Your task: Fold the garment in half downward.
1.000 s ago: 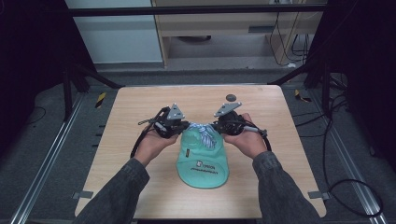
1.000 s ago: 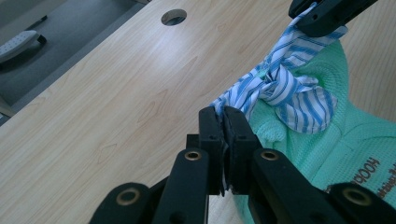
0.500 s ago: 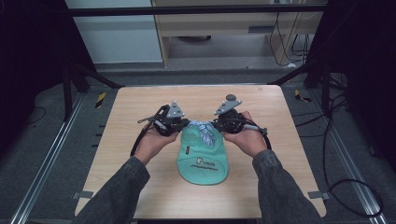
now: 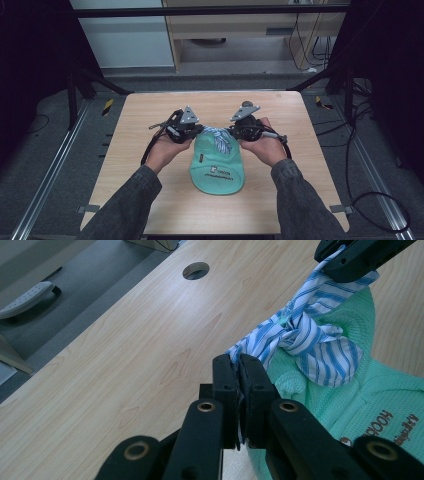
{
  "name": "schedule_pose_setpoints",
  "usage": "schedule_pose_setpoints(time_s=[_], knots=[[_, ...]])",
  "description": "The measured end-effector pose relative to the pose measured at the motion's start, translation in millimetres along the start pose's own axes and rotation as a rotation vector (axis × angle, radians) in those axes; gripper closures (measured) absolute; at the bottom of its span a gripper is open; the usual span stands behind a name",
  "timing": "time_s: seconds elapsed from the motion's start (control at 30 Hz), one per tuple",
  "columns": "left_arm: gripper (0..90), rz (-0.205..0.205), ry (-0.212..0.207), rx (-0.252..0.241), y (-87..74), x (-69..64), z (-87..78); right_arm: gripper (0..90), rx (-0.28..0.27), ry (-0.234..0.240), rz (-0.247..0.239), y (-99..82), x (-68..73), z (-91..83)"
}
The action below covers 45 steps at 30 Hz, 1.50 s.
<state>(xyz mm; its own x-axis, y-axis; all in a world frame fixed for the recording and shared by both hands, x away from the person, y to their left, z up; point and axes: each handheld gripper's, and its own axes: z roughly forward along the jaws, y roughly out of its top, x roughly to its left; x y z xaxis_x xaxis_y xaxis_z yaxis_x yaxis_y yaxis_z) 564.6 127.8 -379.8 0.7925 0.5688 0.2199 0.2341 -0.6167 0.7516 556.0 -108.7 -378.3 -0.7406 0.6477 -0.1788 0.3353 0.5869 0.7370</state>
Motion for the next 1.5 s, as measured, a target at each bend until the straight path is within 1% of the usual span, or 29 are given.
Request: schedule_pose_setpoints(time_s=[0.13,0.23,0.37,0.47,0.5,0.63,0.83,0.9,1.07,1.17,1.27,1.5], knots=[[87.2,0.003,0.004,-0.004,1.5,2.6,3.0,82.7,-0.003,-0.004,-0.001,1.2,-3.3,1.5],[87.2,-0.005,0.002,-0.013,1.9,6.8,6.6,82.7,-0.012,-0.009,0.012,0.7,-8.7,5.4],[87.2,0.000,0.002,-0.009,2.8,8.8,9.0,82.7,-0.016,-0.010,0.019,0.0,-11.8,8.7],[87.2,0.013,0.007,-0.005,5.2,10.9,10.1,82.7,-0.012,-0.020,0.016,1.6,-14.7,12.4],[87.2,0.016,0.012,-0.007,7.0,13.4,9.8,82.7,-0.015,-0.022,0.016,2.7,-15.7,12.8],[87.2,0.015,0.018,-0.014,10.0,17.9,9.1,82.7,-0.023,-0.027,0.013,6.7,-18.7,13.1],[87.1,0.031,0.032,-0.004,13.5,22.5,11.2,82.8,-0.024,-0.039,0.001,12.1,-21.9,16.9],[87.1,0.030,0.030,-0.003,13.1,22.5,12.5,82.8,-0.024,-0.041,0.000,12.1,-22.7,18.3],[87.1,0.048,0.039,0.007,12.5,19.0,14.9,82.7,-0.019,-0.048,-0.008,10.7,-22.6,19.9],[87.1,0.053,0.046,0.002,12.8,17.4,14.8,82.7,-0.018,-0.050,-0.012,9.8,-22.2,18.8],[87.1,0.050,0.046,-0.005,13.3,15.4,15.0,82.7,-0.026,-0.053,-0.008,7.6,-22.3,17.0],[87.1,0.050,0.047,-0.010,11.6,8.1,17.9,82.7,-0.022,-0.057,-0.016,1.6,-19.5,12.5]])
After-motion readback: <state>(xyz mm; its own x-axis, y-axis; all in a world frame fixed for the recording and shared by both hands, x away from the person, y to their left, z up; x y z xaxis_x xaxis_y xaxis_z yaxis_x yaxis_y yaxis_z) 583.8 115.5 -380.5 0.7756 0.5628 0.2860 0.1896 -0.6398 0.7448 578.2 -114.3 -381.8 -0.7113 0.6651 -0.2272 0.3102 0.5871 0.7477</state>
